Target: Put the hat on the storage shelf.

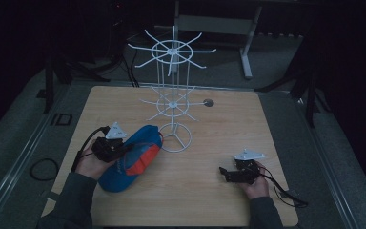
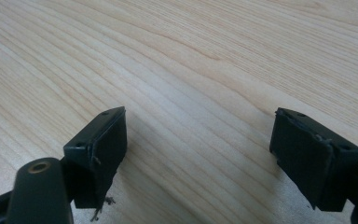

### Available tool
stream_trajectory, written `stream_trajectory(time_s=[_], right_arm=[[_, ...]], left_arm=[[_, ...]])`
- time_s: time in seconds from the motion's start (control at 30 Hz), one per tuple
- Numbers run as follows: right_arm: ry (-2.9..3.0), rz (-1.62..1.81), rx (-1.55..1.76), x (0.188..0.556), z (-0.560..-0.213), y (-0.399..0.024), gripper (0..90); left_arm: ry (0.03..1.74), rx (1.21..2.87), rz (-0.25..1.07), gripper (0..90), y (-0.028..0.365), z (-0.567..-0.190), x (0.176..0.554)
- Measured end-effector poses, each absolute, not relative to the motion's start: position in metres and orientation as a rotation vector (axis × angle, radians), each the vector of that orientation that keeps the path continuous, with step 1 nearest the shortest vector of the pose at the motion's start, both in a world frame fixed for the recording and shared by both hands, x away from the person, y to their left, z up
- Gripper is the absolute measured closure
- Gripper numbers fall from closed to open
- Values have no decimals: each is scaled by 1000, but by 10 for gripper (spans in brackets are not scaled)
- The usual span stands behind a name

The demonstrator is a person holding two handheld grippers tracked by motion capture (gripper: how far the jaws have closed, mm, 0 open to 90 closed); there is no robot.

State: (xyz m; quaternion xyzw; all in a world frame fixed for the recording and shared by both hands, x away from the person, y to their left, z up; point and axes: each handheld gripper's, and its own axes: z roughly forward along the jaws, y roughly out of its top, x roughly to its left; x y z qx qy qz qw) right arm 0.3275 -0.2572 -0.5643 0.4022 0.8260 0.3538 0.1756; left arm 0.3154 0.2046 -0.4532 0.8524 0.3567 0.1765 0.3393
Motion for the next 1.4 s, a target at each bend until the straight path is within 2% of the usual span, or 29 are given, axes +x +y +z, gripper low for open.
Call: stream_trajectory(time_s=[0.5, 1.4], right_arm=[[2339, 1003, 1139, 327, -564, -257, 186], [2341, 1003, 1138, 327, -564, -257, 185]], left_arm=[[1003, 2110, 535, 885, 228, -428, 316], [1029, 2031, 655, 885, 246, -388, 313]])
